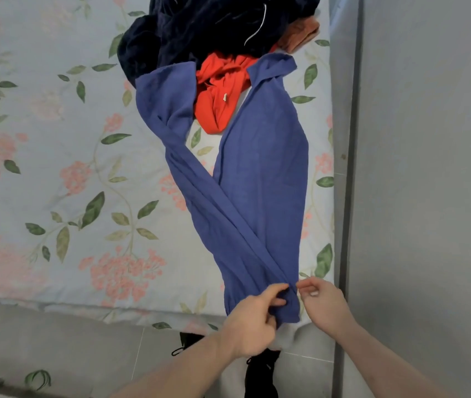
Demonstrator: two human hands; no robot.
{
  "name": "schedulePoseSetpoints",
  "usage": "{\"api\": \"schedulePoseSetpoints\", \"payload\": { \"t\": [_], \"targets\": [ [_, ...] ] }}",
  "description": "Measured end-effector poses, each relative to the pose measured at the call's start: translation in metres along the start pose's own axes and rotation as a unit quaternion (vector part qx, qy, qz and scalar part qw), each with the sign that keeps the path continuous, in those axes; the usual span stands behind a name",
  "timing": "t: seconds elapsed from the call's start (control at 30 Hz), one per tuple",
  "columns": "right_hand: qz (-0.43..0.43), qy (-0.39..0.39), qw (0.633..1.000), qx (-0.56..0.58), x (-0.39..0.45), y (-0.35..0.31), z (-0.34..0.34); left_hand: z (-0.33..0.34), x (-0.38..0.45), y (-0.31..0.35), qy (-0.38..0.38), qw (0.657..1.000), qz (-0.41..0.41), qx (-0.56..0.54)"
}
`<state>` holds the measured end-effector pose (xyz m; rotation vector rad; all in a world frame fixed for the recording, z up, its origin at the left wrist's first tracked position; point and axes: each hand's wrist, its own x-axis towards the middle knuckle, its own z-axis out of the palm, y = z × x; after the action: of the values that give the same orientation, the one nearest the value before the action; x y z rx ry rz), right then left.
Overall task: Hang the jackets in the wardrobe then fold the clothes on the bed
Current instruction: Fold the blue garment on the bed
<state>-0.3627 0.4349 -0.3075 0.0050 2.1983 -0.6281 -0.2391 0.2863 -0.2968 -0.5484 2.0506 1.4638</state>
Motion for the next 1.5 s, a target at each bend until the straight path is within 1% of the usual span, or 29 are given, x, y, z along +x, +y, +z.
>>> {"api": "schedulePoseSetpoints", "payload": {
  "t": [0.07, 0.1, 0.17, 0.2, 0.27, 0.3, 0.37, 0.47, 0.53, 0.67, 0.73, 0.8, 0.83, 0.9, 0.93, 1.0, 1.03, 1.1, 1.17, 1.2, 1.27, 1.3, 1.33, 1.4, 1.43, 1.5],
  "targets": [
    [-0.026, 0.027, 0.999, 0.012, 0.005, -0.017, 0.004, -0.022, 0.0, -0.004, 0.112, 0.993, -0.002, -0.04],
    [-0.035, 0.025, 0.999, 0.017, 0.008, -0.028, 0.006, -0.035, 0.002, -0.007, 0.169, 0.983, -0.017, -0.064],
    [-0.066, 0.024, 0.998, 0.007, 0.016, -0.049, 0.012, -0.069, 0.012, -0.011, 0.281, 0.953, -0.058, -0.101],
    [-0.083, 0.022, 0.996, -0.003, 0.02, -0.06, 0.015, -0.09, 0.02, -0.011, 0.327, 0.934, -0.082, -0.116],
    [-0.106, 0.015, 0.994, -0.01, 0.03, -0.083, 0.023, -0.13, 0.039, -0.008, 0.383, 0.905, -0.129, -0.131],
    [-0.111, 0.013, 0.994, -0.009, 0.034, -0.093, 0.027, -0.148, 0.05, -0.007, 0.391, 0.9, -0.145, -0.125],
    [-0.105, 0.017, 0.994, -0.024, 0.043, -0.108, 0.035, -0.173, 0.07, -0.006, 0.377, 0.907, -0.161, -0.098],
    [-0.077, 0.039, 0.994, -0.063, 0.055, -0.116, 0.043, -0.186, 0.098, -0.002, 0.354, 0.92, -0.162, -0.033],
    [-0.066, 0.033, 0.994, -0.086, 0.061, -0.115, 0.046, -0.188, 0.114, 0.004, 0.346, 0.921, -0.176, -0.004],
    [-0.091, 0.025, 0.991, -0.092, 0.065, -0.107, 0.048, -0.186, 0.133, 0.005, 0.309, 0.918, -0.249, 0.002],
    [-0.122, 0.051, 0.989, -0.073, 0.062, -0.104, 0.046, -0.182, 0.136, 0.005, 0.329, 0.912, -0.243, -0.025],
    [-0.163, 0.079, 0.983, -0.029, 0.058, -0.101, 0.043, -0.17, 0.13, 0.017, 0.39, 0.897, -0.199, -0.054],
    [-0.174, 0.088, 0.981, -0.002, 0.055, -0.1, 0.042, -0.163, 0.124, 0.026, 0.431, 0.887, -0.153, -0.067],
    [-0.167, 0.102, 0.979, 0.055, 0.049, -0.1, 0.038, -0.149, 0.112, 0.048, 0.489, 0.868, -0.029, -0.076],
    [-0.157, 0.112, 0.978, 0.08, 0.047, -0.099, 0.036, -0.144, 0.108, 0.057, 0.495, 0.865, 0.033, -0.07],
    [-0.135, 0.144, 0.974, 0.114, 0.042, -0.096, 0.032, -0.137, 0.112, 0.071, 0.472, 0.872, 0.131, -0.026],
    [-0.122, 0.165, 0.971, 0.125, 0.041, -0.093, 0.031, -0.134, 0.118, 0.076, 0.453, 0.877, 0.159, 0.012],
    [-0.083, 0.204, 0.964, 0.147, 0.041, -0.084, 0.028, -0.126, 0.133, 0.083, 0.407, 0.89, 0.186, 0.086],
    [-0.032, 0.221, 0.962, 0.158, 0.046, -0.072, 0.026, -0.119, 0.151, 0.08, 0.352, 0.907, 0.177, 0.15],
    [-0.012, 0.219, 0.964, 0.148, 0.05, -0.066, 0.026, -0.116, 0.159, 0.077, 0.317, 0.919, 0.156, 0.174],
    [0.015, 0.197, 0.975, 0.104, 0.058, -0.055, 0.025, -0.117, 0.169, 0.066, 0.244, 0.947, 0.1, 0.186],
    [0.027, 0.184, 0.979, 0.087, 0.061, -0.053, 0.025, -0.122, 0.17, 0.061, 0.23, 0.953, 0.087, 0.177],
    [0.036, 0.175, 0.981, 0.079, 0.063, -0.054, 0.023, -0.13, 0.169, 0.055, 0.242, 0.952, 0.094, 0.16],
    [0.021, 0.187, 0.979, 0.074, 0.068, -0.06, 0.019, -0.157, 0.167, 0.041, 0.307, 0.938, 0.109, 0.119],
    [0.002, 0.203, 0.977, 0.071, 0.072, -0.066, 0.015, -0.175, 0.166, 0.034, 0.347, 0.926, 0.102, 0.108],
    [-0.055, 0.232, 0.969, 0.069, 0.083, -0.085, 0.006, -0.214, 0.167, 0.018, 0.421, 0.9, 0.048, 0.104]
  ]
}}
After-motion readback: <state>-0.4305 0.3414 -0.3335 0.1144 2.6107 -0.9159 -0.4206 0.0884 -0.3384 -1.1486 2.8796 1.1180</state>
